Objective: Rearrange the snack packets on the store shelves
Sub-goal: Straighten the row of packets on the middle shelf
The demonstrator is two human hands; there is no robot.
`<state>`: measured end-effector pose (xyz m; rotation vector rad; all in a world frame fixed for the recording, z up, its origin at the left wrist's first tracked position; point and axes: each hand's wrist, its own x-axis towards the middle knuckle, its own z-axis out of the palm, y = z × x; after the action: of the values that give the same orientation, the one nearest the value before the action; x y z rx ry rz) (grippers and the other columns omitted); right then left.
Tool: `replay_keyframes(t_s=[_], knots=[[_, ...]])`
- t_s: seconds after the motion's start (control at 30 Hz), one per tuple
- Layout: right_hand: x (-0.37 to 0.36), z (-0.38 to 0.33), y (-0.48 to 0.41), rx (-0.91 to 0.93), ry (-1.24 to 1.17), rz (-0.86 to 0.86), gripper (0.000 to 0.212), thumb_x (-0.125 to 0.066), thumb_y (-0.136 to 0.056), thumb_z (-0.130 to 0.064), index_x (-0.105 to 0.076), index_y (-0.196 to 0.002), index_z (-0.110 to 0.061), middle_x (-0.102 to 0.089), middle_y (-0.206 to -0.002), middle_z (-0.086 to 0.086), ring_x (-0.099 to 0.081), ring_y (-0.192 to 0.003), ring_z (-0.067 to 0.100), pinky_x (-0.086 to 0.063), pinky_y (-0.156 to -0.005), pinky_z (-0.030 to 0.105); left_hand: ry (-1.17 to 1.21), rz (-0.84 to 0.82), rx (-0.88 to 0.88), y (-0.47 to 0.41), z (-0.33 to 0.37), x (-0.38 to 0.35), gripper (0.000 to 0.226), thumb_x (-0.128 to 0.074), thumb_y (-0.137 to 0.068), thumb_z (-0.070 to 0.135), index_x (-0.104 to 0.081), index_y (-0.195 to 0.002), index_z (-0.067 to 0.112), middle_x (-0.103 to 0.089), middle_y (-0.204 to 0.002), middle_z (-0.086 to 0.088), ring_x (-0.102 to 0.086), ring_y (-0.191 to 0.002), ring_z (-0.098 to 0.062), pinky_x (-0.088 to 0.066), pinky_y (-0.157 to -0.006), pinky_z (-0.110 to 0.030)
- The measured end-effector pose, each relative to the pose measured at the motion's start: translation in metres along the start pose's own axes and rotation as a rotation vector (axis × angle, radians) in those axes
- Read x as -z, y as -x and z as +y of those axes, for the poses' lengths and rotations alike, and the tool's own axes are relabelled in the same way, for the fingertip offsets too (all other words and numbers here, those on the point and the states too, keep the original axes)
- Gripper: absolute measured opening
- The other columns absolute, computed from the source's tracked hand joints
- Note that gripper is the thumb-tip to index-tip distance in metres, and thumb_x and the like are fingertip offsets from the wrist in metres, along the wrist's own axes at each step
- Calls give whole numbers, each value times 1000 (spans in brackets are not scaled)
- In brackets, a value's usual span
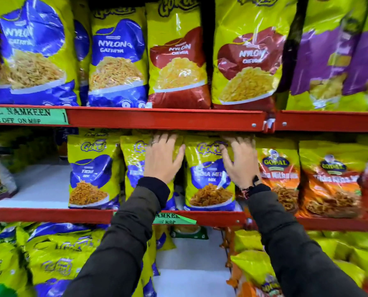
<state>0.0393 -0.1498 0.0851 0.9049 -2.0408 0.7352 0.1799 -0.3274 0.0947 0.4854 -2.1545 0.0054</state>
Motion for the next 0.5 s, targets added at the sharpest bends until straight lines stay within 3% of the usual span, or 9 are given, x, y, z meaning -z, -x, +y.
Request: replay_keyframes(t_s=[0.17,0.27,0.4,0.5], knots=[[37,84,21,36,-28,-38,36,-41,-98,-38,-59,-122,-17,-64,-124,6,-50,-130,31,-21,-119,56,92,-21,-64,17,90,-30,41,-44,-95,40,-56,-127,18,-61,-129,-7,-51,-127,-33,-36,-112,-48],[61,138,36,25,-14,-56,34,-42,-100,-37,-60,-118,-15,-63,-128,7,-41,-141,30,-18,-121,54,142,-56,-63,28,149,-50,44,-43,-95,43,-54,-130,18,-58,-135,-6,-49,-130,-31,-39,-109,-49],[89,209,51,-19,-6,-52,38,-41,-99,-40,-59,-125,-17,-58,-137,5,-38,-144,27,-13,-124,51,203,-83,-108,36,225,-80,46,-41,-95,43,-52,-132,19,-55,-139,-5,-46,-135,-29,-33,-115,-50],[111,258,57,-74,7,-2,39,-42,-99,-41,-59,-126,-18,-60,-134,5,-43,-138,28,-16,-123,50,226,-74,-111,36,274,-98,46,-43,-94,42,-53,-132,18,-57,-137,-6,-48,-134,-28,-29,-118,-48]])
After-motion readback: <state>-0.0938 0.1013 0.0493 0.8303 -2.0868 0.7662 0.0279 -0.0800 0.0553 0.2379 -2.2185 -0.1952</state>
